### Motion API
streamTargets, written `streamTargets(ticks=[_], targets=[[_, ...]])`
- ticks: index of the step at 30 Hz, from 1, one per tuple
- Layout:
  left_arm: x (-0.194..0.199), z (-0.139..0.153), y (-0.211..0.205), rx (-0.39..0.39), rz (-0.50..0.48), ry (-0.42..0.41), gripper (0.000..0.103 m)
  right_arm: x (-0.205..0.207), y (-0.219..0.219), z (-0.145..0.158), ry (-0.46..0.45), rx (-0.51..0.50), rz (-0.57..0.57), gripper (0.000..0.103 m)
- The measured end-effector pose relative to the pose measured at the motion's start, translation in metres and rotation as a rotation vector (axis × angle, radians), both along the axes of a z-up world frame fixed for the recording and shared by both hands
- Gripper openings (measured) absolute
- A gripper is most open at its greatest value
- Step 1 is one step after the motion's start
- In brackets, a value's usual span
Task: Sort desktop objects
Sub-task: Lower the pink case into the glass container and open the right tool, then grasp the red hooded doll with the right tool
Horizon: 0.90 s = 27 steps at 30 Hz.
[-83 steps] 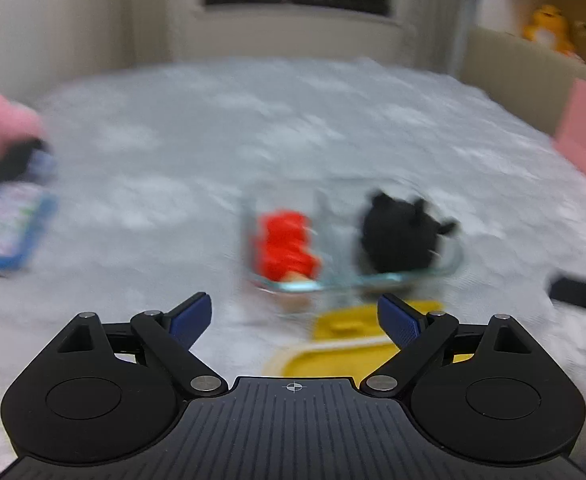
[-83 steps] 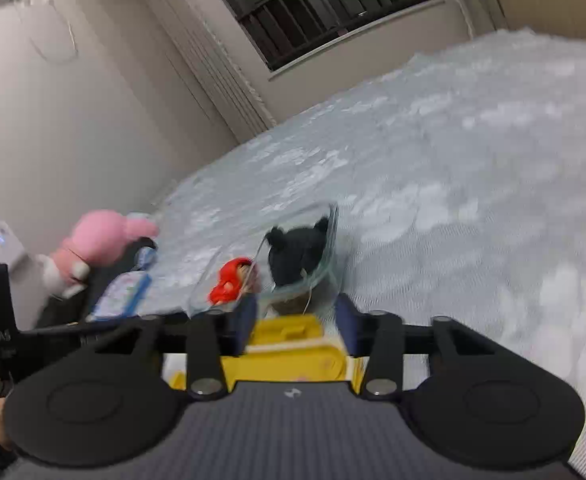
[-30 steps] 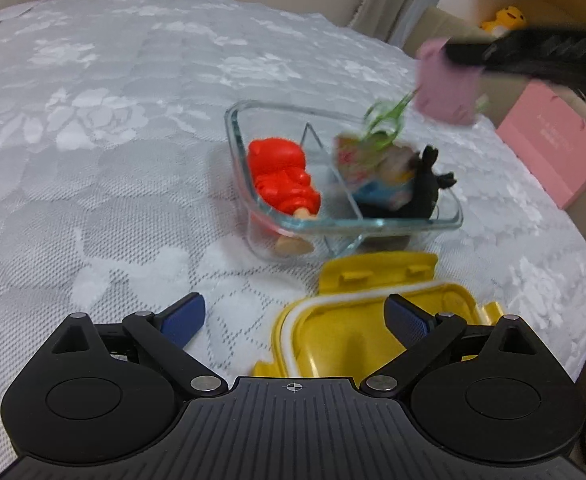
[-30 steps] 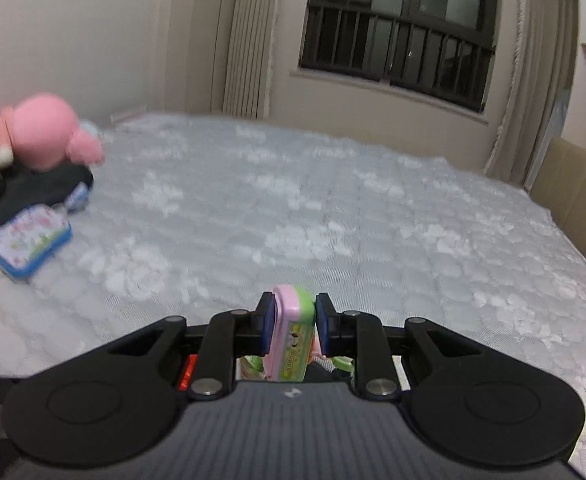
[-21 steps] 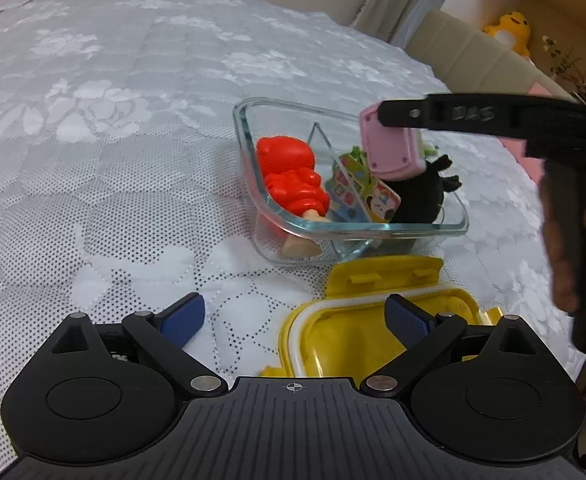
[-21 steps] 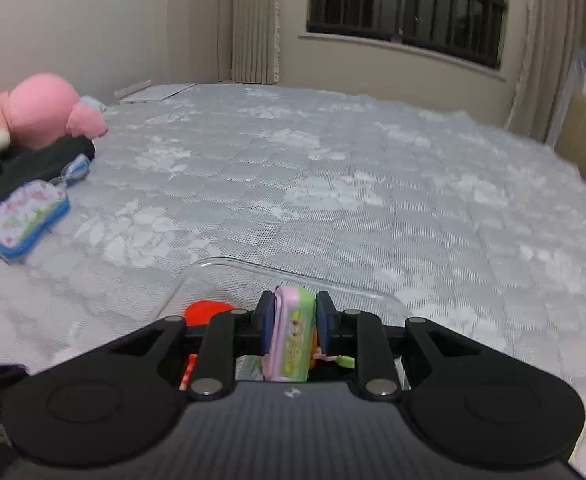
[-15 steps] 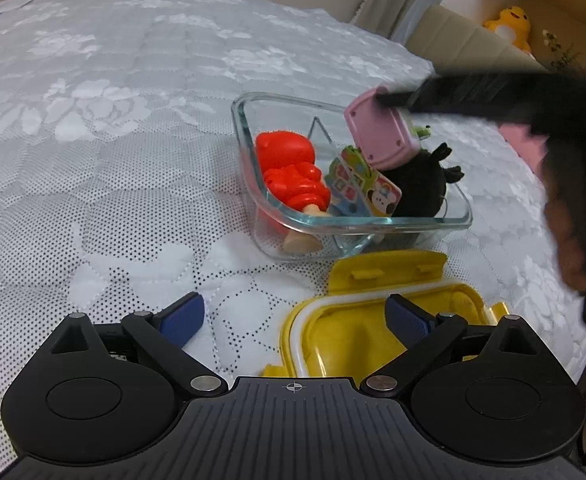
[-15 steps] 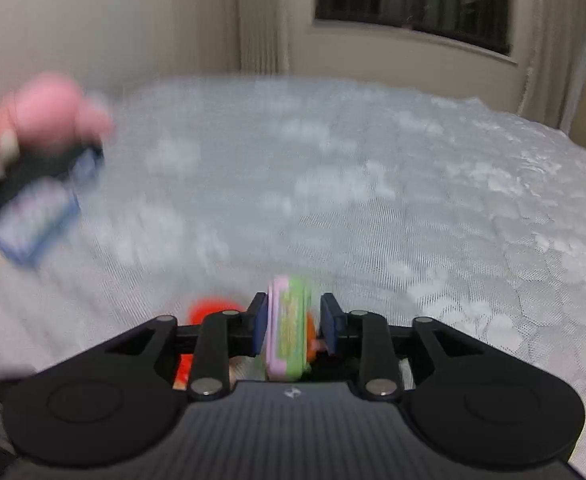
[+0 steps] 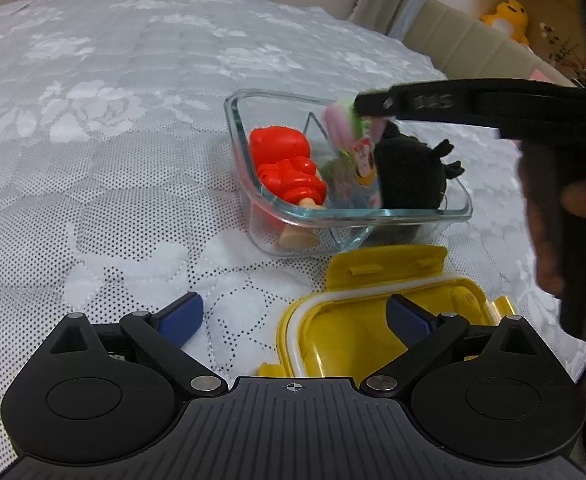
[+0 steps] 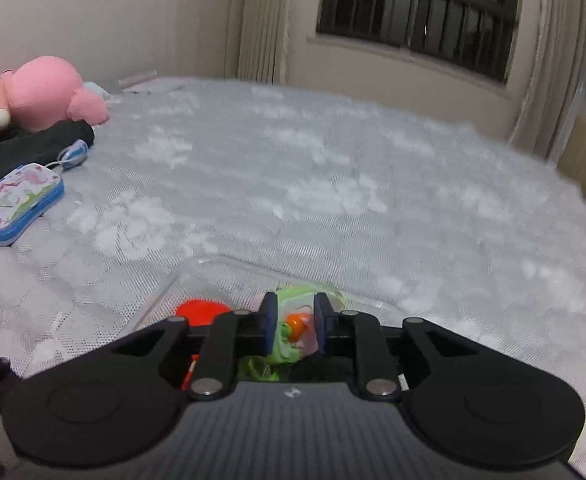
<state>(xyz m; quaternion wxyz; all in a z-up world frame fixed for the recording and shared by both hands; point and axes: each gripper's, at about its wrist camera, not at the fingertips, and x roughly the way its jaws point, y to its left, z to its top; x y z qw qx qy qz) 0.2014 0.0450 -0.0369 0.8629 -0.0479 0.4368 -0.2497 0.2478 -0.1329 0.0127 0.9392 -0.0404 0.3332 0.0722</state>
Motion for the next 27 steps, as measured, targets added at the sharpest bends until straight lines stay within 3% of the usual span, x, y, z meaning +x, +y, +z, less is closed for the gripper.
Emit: streamTargets(ticks=[4,6,9,13,21,24,27], targets=[[0.001,0.0,0.001,-0.002,-0.003,0.0,0.101,0.008,-0.023,-0.012,0.167,0.133,-0.028,0.006],[0.001,0.0,0.0,0.0,-0.003,-0.001,0.101,-0.002,-0.03,-0.014,0.183,0.155,0.005,0.004],[0.002,-0.001,0.0,0.001,-0.002,0.0,0.101,-0.016,-0.033,0.0,0.142,0.149,0.02,0.006],[0.002,-0.001,-0.001,0.003,0.0,-0.001,0.101,-0.021,-0.035,0.022,-0.031,0.138,-0.045,0.013],[0.001,-0.002,0.0,0.004,-0.005,-0.003,0.101,0.02,-0.025,-0.019,0.037,0.19,-0.089,0.014],[0.001,-0.002,0.001,-0.001,-0.006,-0.001,0.101,0.02,-0.032,-0.017,0.074,0.225,-0.103,0.013],[0.002,-0.002,0.0,0.0,-0.004,0.0,0.102,0.015,-0.033,-0.014,0.117,0.183,-0.064,0.011]])
